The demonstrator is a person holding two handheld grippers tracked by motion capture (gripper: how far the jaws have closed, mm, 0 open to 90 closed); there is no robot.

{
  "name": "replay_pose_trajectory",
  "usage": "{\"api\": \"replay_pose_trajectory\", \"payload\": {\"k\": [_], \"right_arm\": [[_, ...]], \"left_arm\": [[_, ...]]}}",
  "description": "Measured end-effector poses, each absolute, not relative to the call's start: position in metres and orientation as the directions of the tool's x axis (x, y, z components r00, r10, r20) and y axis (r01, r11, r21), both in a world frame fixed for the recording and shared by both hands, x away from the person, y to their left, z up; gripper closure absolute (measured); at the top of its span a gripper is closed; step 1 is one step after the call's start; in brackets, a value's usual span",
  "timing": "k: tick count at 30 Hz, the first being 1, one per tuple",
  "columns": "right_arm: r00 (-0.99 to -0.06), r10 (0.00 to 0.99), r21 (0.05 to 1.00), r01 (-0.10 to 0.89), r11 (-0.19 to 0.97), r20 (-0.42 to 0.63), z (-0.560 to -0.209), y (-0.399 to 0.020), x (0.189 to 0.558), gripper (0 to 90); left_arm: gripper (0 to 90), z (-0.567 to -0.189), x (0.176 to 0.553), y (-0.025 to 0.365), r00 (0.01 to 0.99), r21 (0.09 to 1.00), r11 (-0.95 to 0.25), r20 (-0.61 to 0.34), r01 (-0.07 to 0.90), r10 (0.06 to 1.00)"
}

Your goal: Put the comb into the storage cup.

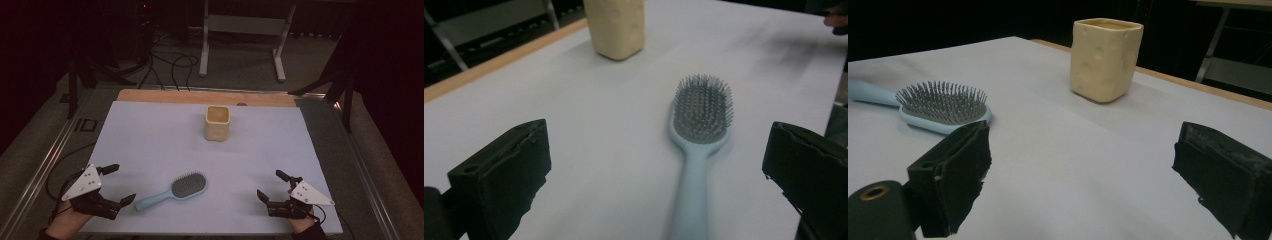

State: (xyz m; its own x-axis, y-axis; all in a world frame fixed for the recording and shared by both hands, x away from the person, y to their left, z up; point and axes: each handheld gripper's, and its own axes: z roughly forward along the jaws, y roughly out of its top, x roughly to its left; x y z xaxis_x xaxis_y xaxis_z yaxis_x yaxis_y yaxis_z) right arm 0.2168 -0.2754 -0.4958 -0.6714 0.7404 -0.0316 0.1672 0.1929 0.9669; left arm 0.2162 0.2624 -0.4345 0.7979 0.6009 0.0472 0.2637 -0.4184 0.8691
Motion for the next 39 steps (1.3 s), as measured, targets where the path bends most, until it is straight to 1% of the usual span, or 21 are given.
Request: {"api": "replay_pose_trajectory", "payload": {"k": [12, 19, 23, 26, 27, 29, 32, 37, 39], "right_arm": [[-0.674, 0.738, 0.967, 0.168, 0.192, -0.030, -0.496, -0.276, 0.217, 7.9], [-0.678, 0.734, 0.965, 0.168, 0.203, -0.036, -0.496, -0.275, 0.217, 7.9], [-0.678, 0.734, 0.965, 0.172, 0.200, -0.031, -0.497, -0.275, 0.217, 7.9], [-0.677, 0.735, 0.965, 0.171, 0.198, -0.031, -0.496, -0.275, 0.217, 7.9], [-0.679, 0.733, 0.965, 0.172, 0.197, -0.029, -0.497, -0.276, 0.218, 7.9], [-0.681, 0.732, 0.964, 0.176, 0.200, -0.027, -0.497, -0.275, 0.218, 7.9], [-0.681, 0.732, 0.964, 0.174, 0.200, -0.028, -0.496, -0.275, 0.217, 7.9], [-0.680, 0.732, 0.965, 0.174, 0.195, -0.026, -0.496, -0.276, 0.218, 7.9], [-0.680, 0.733, 0.965, 0.173, 0.197, -0.028, -0.497, -0.275, 0.218, 7.9]], "left_arm": [[0.0, -0.429, 0.225, 0.237, 0.835, 0.809, -0.512, 0.050, 0.288, 0.549], [0.0, -0.429, 0.232, 0.226, 0.840, 0.761, -0.568, 0.059, 0.312, 0.540], [0.0, -0.428, 0.235, 0.222, 0.846, 0.744, -0.581, 0.042, 0.329, 0.531], [0.0, -0.427, 0.237, 0.217, 0.851, 0.722, -0.607, 0.047, 0.333, 0.523], [0.0, -0.427, 0.239, 0.215, 0.855, 0.713, -0.612, 0.036, 0.341, 0.518], [0.0, -0.427, 0.239, 0.211, 0.870, 0.691, -0.645, 0.050, 0.325, 0.491], [0.0, -0.427, 0.240, 0.207, 0.876, 0.665, -0.668, 0.043, 0.334, 0.480], [0.0, -0.429, 0.242, 0.201, 0.875, 0.624, -0.698, 0.045, 0.352, 0.482], [0.0, -0.429, 0.244, 0.196, 0.877, 0.592, -0.723, 0.055, 0.356, 0.477]]}}
